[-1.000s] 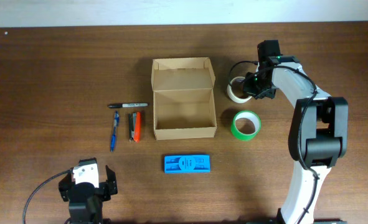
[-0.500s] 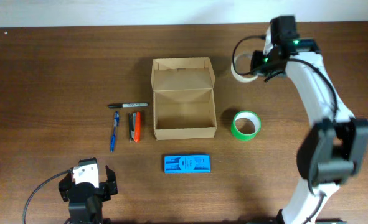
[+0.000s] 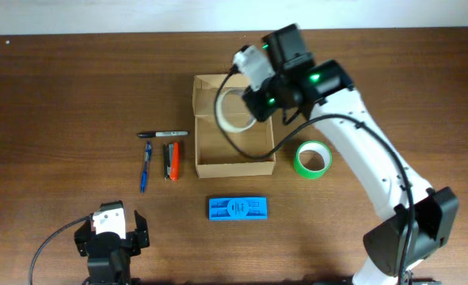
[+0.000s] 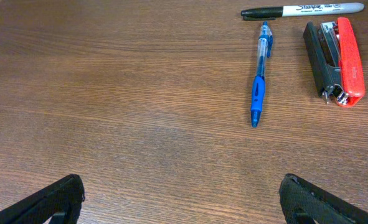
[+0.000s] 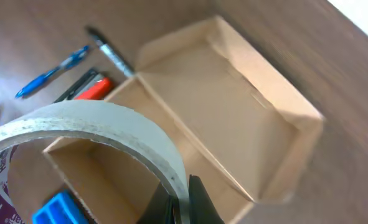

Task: Pack container
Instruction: 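Lift the clear tape roll and lower it into the cardboard box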

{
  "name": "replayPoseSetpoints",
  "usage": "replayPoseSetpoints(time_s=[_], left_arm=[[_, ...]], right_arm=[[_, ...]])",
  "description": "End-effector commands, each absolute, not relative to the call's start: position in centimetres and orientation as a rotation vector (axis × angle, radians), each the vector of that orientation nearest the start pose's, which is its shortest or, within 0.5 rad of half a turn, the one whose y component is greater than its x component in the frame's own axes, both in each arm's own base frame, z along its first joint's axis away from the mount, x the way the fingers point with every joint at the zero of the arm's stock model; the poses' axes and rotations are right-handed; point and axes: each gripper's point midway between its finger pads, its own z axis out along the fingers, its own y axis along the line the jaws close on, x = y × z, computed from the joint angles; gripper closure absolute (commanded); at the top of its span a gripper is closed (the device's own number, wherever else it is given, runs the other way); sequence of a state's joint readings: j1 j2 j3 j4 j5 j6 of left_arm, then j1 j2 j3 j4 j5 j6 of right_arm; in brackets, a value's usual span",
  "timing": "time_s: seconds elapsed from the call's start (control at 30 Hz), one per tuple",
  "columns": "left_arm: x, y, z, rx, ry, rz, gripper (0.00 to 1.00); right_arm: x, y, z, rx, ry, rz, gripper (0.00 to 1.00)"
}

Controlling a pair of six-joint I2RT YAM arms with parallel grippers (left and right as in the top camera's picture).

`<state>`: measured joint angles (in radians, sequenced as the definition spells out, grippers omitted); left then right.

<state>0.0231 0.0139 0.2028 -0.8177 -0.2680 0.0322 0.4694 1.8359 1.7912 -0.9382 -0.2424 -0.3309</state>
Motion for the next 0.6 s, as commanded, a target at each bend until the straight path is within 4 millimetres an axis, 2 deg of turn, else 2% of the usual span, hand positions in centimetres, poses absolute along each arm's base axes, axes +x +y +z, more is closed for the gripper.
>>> replayPoseSetpoints(time_s=[0.0, 0.07, 0.17, 0.37, 0.57], left_arm=[[17.8, 5.2, 7.9, -0.166, 2.184, 0.331, 0.01], [17.8, 5.2, 7.9, -0.166, 2.184, 0.331, 0.01], [17.8, 5.2, 7.9, -0.166, 2.184, 0.331, 0.0], [17.8, 5.2, 7.9, -0.166, 2.184, 0.331, 0.01], [17.8, 5.2, 7.9, -0.166, 2.184, 0.331, 0.0]], right_arm=[[38.6, 27.0, 21.3, -1.358, 2.153, 0.319, 0.96], [38.1, 27.6, 20.5, -1.463, 2.104, 0.286, 0.96], [38.3, 27.6, 18.7, -1.524, 2.113, 0.235, 0.96], [39.3, 28.1, 14.8, -1.562, 2.162, 0.23, 0.96], [40.3, 28.0, 13.2, -1.561, 2.18, 0.188, 0.97]])
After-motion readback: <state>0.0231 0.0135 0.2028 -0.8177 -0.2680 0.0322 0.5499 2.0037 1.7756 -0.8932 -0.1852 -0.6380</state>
